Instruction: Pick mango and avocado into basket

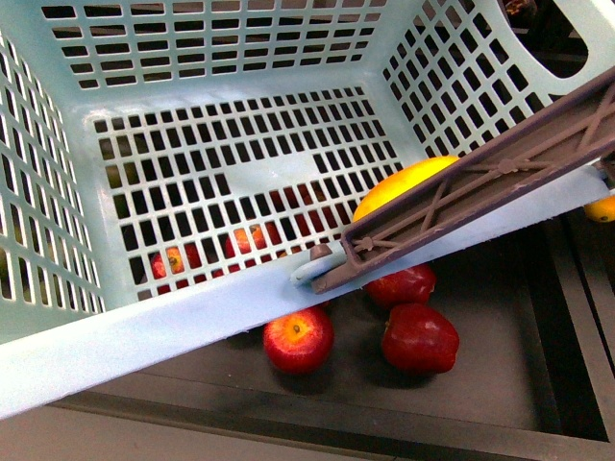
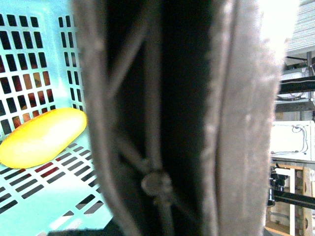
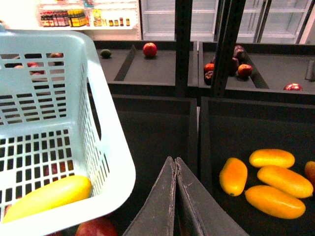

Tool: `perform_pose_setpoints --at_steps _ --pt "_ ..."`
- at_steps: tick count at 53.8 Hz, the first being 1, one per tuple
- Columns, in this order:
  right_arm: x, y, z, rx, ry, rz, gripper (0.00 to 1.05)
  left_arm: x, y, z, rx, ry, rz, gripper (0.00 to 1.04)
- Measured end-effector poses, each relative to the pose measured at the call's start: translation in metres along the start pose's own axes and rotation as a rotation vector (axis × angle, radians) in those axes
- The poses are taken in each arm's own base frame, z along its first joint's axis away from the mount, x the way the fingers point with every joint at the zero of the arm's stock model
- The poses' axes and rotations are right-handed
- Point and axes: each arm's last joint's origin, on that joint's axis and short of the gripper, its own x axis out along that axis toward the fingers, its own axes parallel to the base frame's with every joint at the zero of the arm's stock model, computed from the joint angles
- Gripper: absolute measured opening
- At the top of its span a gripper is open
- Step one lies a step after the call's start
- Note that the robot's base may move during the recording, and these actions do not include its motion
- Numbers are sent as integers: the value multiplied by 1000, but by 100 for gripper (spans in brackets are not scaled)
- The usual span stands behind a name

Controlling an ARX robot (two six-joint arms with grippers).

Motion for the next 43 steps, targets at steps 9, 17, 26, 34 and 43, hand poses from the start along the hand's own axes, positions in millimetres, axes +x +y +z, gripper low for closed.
perform_pose_setpoints --at_steps 9,17,26,34,43 --pt "-3 0 0 -2 -9 0 28 0 0 0 0 1 0 14" --pt "-3 0 0 -2 -9 0 59 0 0 0 0 3 -2 14" --pt "-4 0 0 -2 -10 -3 92 0 0 0 0 1 -1 14" --pt "-4 0 0 -2 -10 -4 96 0 -2 -3 7 20 -13 14" --pt "-4 0 0 -2 -10 -3 96 0 -3 -3 -1 24 -17 14"
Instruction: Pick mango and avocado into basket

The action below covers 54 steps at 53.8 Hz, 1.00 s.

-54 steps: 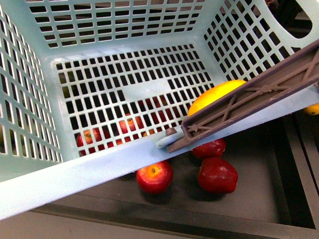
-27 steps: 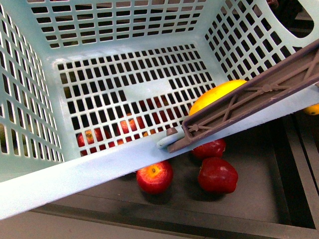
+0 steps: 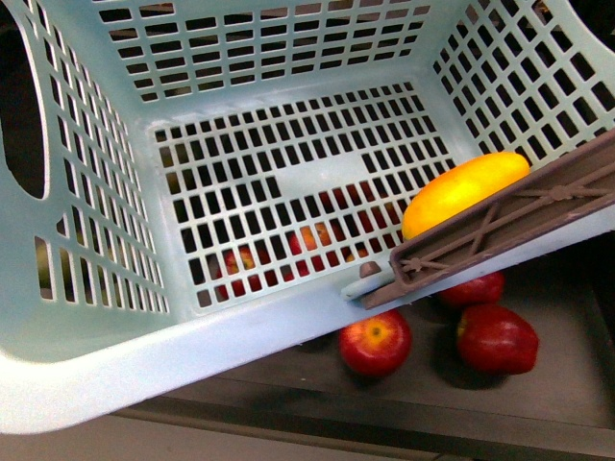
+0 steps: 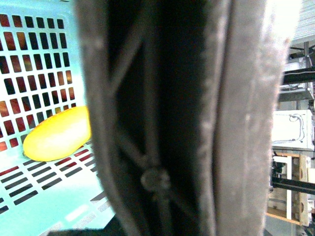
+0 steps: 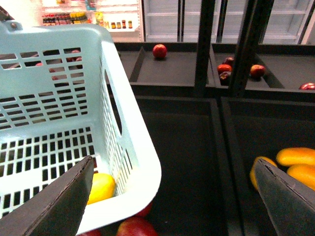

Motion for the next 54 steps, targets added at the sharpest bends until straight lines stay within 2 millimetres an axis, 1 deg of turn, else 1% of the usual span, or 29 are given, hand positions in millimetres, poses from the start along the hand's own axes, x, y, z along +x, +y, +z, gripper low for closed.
perform_pose_setpoints --at_steps 20,54 --pt "0 0 -2 0 6 1 96 -1 3 4 2 -28 19 14" --pt "-1 0 -3 0 8 2 96 -1 3 4 5 -26 18 14"
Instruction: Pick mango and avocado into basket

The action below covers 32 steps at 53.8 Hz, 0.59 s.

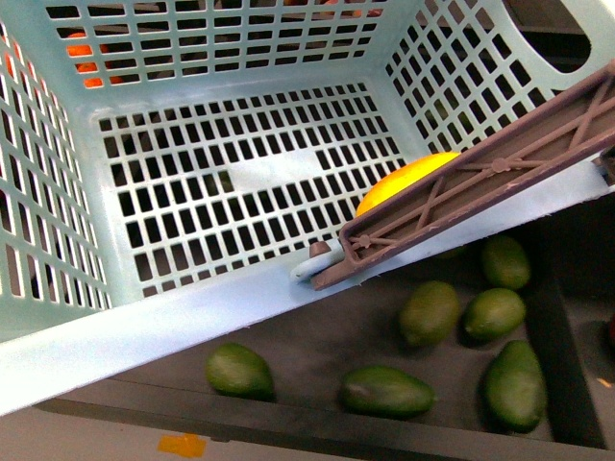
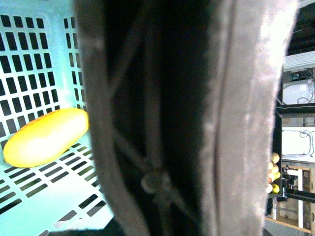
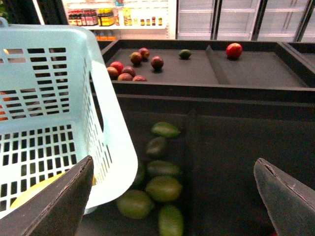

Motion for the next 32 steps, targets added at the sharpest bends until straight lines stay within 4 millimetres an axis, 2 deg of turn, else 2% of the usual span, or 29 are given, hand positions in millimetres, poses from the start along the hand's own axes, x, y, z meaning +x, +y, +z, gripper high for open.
perform_pose_setpoints --at_steps 32 --pt "0 0 0 0 0 10 96 -1 3 5 -11 -16 10 14"
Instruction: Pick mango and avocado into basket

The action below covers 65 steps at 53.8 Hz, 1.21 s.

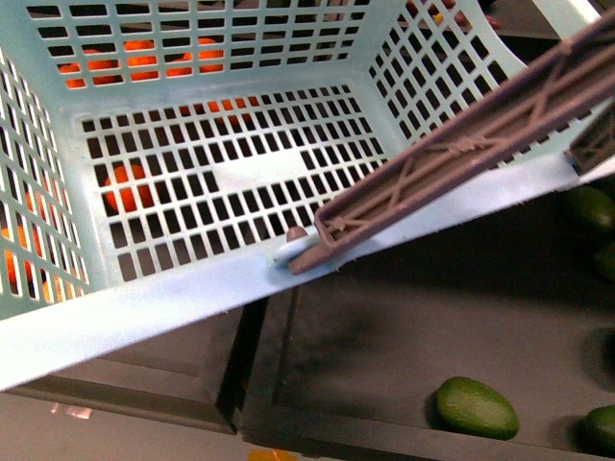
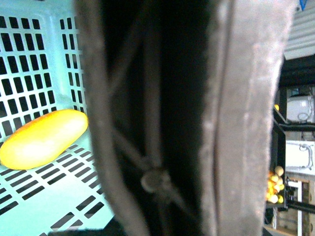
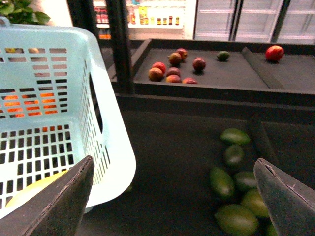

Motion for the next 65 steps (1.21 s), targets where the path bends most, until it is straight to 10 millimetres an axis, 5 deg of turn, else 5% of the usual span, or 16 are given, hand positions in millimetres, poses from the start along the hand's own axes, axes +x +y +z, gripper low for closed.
perform_pose_setpoints --at_steps 7,16,23,30,40,51,65 --pt "1 0 0 12 17 -26 96 0 0 0 21 -12 7 14" --pt "12 -11 0 110 417 -412 96 0 -3 -3 12 14 -11 14" --pt "23 -28 -18 159 533 -454 96 0 -4 -5 11 23 -17 14" --pt "55 -56 -42 182 579 -456 96 0 -4 -6 12 27 -21 14" --pt "110 -95 -102 154 735 -416 96 0 -4 -4 14 10 -8 14" --pt "136 -117 -145 97 867 -340 96 0 -4 -5 13 20 -16 14" --pt "153 -143 -173 56 947 -353 96 0 -4 -5 12 21 -16 14"
